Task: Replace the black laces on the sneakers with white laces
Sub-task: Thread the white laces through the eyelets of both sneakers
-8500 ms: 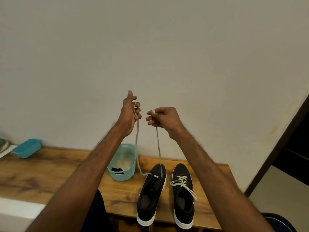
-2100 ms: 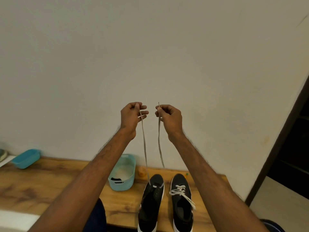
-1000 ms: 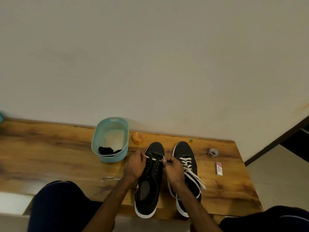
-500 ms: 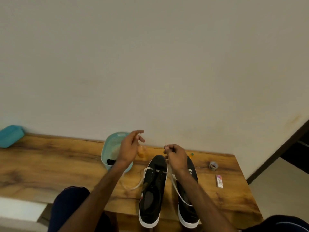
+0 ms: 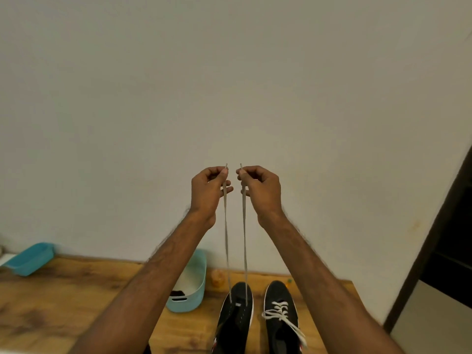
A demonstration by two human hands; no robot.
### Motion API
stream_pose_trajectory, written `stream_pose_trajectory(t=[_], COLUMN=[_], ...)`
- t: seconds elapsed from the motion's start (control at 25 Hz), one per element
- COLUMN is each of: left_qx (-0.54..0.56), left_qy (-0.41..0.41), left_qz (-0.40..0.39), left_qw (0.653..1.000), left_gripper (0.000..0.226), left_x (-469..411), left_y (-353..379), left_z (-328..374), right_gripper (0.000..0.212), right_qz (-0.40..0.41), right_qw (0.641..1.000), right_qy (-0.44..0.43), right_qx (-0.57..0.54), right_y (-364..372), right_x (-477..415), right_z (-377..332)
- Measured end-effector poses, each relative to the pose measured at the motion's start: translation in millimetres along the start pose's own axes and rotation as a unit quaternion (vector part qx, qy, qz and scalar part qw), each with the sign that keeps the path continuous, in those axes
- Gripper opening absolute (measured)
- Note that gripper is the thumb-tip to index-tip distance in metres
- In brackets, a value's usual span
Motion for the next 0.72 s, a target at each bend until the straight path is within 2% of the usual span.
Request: stream_pose_trajectory(t=[0.36,0.72], left_qx=[-0.005,-0.034], left_qy=[-0.013,0.013], left_qz=[-0.013,0.012], left_qw=[1.0,0.999], left_gripper=[0.017,0.018], left_x=[21.4,6.1], left_y=[18.5,-18.1], left_z=[0.7,7.1], right_gripper=[0.022,0.008], right_qz=[0.015,0.019], right_qw=[0.999,1.0], right_qy=[-0.021,-0.002], right_qx=[0.028,0.014], right_y=[-12.1,-19.1], right_x=[12.6,-0.3], right_z=[-10.0,5.4])
Point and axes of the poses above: each hand's wrist, its own x-axis away from the middle knuckle, its own y-axis out of the palm, z = x × y, the point moved 9 cm from there along -x, towards the middle knuckle, and after that the axes turned 11 degrees about x, right-handed, at the moved point
